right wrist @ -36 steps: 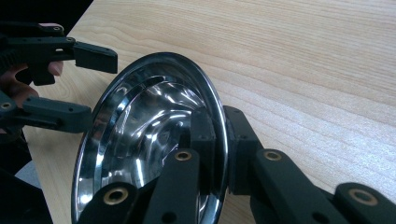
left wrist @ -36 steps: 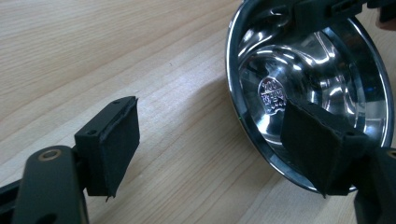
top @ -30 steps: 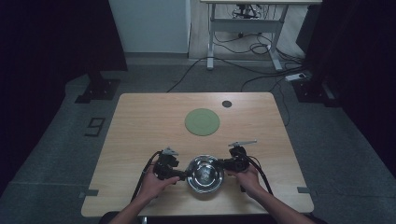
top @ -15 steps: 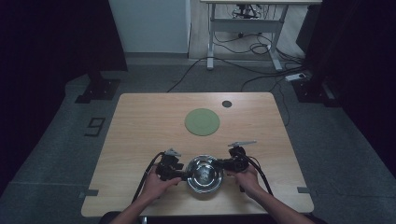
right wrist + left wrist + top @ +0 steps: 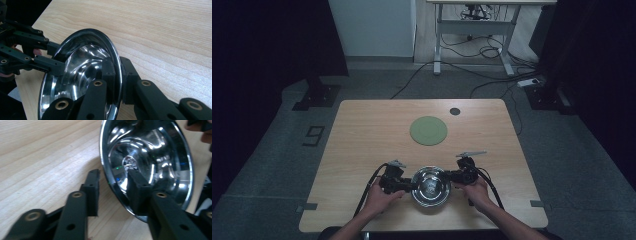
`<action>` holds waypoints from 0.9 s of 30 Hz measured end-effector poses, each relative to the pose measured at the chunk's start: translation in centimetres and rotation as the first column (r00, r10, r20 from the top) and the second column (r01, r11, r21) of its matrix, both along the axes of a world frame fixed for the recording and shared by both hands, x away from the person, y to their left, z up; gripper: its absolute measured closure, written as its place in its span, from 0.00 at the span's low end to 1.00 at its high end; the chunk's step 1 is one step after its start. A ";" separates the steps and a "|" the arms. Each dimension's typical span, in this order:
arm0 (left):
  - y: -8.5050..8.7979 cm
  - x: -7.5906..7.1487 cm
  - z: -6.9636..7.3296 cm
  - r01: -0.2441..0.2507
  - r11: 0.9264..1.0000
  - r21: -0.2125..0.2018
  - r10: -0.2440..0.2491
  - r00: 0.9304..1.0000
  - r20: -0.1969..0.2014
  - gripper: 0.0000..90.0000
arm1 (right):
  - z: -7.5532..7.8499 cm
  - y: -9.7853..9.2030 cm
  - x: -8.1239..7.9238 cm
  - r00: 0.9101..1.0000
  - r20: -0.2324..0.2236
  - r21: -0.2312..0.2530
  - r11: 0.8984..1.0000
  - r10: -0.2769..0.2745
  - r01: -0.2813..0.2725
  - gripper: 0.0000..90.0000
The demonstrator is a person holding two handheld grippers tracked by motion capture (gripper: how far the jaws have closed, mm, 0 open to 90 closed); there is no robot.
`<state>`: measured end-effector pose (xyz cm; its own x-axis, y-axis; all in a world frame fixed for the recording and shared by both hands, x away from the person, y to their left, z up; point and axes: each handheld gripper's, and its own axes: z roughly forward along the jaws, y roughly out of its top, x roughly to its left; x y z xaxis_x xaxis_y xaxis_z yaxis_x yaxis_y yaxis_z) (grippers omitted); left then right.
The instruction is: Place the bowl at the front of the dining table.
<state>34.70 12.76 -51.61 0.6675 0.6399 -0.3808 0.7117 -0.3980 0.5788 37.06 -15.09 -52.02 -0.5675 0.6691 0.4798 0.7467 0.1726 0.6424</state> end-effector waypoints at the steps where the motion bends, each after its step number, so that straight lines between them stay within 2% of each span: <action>1: 0.0 0.0 0.0 0.005 1.000 -0.005 -0.005 1.000 -0.002 0.76 | 0.0 0.0 0.0 1.000 0.000 -0.001 1.000 0.001 -0.001 0.93; 5: 0.1 0.1 0.0 0.009 1.000 -0.013 -0.010 1.000 -0.014 0.79 | 0.0 0.0 0.0 1.000 0.003 -0.001 1.000 0.004 -0.004 0.93; 15: 1.0 0.4 0.4 0.003 0.998 -0.063 -0.005 1.000 -0.030 0.85 | 0.2 0.1 -0.2 1.000 0.005 0.006 1.000 0.021 -0.021 0.94; 21: 1.3 0.5 0.7 -0.006 0.997 -0.081 0.004 1.000 -0.023 0.87 | 0.3 0.1 -0.3 1.000 0.001 0.012 1.000 0.027 -0.027 0.94; 27: 1.6 0.6 0.9 -0.007 0.997 -0.083 0.005 1.000 -0.014 0.88 | 0.3 0.1 -0.3 0.999 -0.003 0.024 0.999 0.037 -0.037 0.93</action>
